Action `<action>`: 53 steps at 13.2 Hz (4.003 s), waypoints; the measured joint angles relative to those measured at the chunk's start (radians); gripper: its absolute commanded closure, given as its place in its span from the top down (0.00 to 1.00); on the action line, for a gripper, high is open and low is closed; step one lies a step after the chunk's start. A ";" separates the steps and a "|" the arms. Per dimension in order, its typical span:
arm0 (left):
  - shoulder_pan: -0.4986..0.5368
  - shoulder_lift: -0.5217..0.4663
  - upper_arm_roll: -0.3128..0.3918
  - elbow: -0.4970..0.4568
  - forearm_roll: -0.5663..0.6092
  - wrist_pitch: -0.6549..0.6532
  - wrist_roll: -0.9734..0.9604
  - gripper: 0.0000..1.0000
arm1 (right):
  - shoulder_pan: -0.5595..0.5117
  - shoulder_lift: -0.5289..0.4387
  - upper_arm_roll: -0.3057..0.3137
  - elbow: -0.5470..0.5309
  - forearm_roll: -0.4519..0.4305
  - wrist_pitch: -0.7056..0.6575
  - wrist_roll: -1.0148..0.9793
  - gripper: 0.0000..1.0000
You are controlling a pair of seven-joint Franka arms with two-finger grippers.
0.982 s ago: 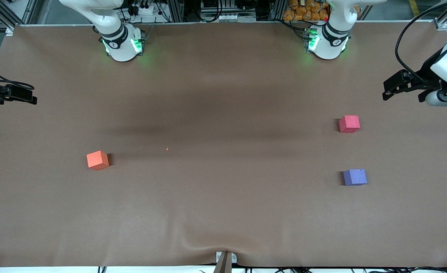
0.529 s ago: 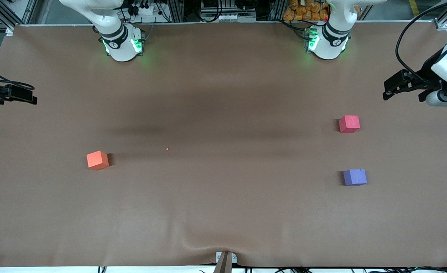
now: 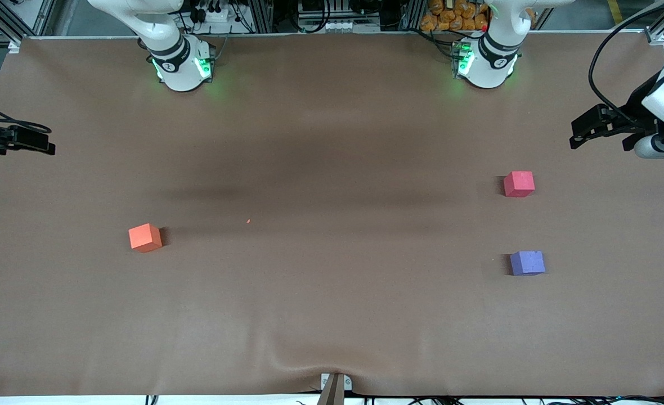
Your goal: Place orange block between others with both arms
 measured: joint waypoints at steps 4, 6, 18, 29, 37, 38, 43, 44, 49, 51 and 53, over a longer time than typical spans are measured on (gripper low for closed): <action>0.008 0.002 0.001 -0.002 0.000 0.000 0.000 1.00 | 0.000 0.000 0.000 0.000 0.002 0.000 0.000 1.00; 0.008 0.003 0.000 -0.002 0.000 0.000 0.000 1.00 | 0.000 0.000 0.000 0.000 0.002 0.000 0.000 1.00; -0.004 0.067 -0.009 -0.005 0.000 0.001 0.000 1.00 | 0.006 0.179 0.000 -0.061 0.005 0.199 -0.001 1.00; 0.003 0.112 -0.003 -0.005 0.000 0.030 0.000 1.00 | 0.049 0.466 0.000 -0.173 0.005 0.582 -0.318 1.00; 0.005 0.112 -0.002 -0.005 0.000 0.038 0.000 1.00 | 0.049 0.514 0.000 -0.223 0.005 0.680 -0.333 1.00; 0.007 0.112 -0.002 -0.004 0.000 0.038 0.000 1.00 | 0.049 0.518 -0.001 -0.225 0.005 0.682 -0.333 1.00; 0.011 0.107 0.000 0.005 0.000 0.038 0.000 1.00 | 0.049 0.530 -0.002 -0.235 0.005 0.683 -0.334 0.75; 0.010 0.103 0.000 0.006 0.000 0.038 0.000 1.00 | 0.049 0.530 -0.002 -0.235 0.005 0.683 -0.338 0.66; 0.009 0.059 -0.011 0.009 0.000 0.036 0.000 1.00 | 0.050 0.527 -0.002 -0.233 0.003 0.684 -0.418 0.50; 0.010 0.040 -0.009 0.009 0.000 0.023 0.000 1.00 | 0.050 0.527 -0.002 -0.230 0.004 0.686 -0.419 0.46; 0.010 0.023 -0.009 0.008 0.000 0.018 0.000 1.00 | 0.052 0.527 -0.002 -0.209 0.004 0.693 -0.419 0.46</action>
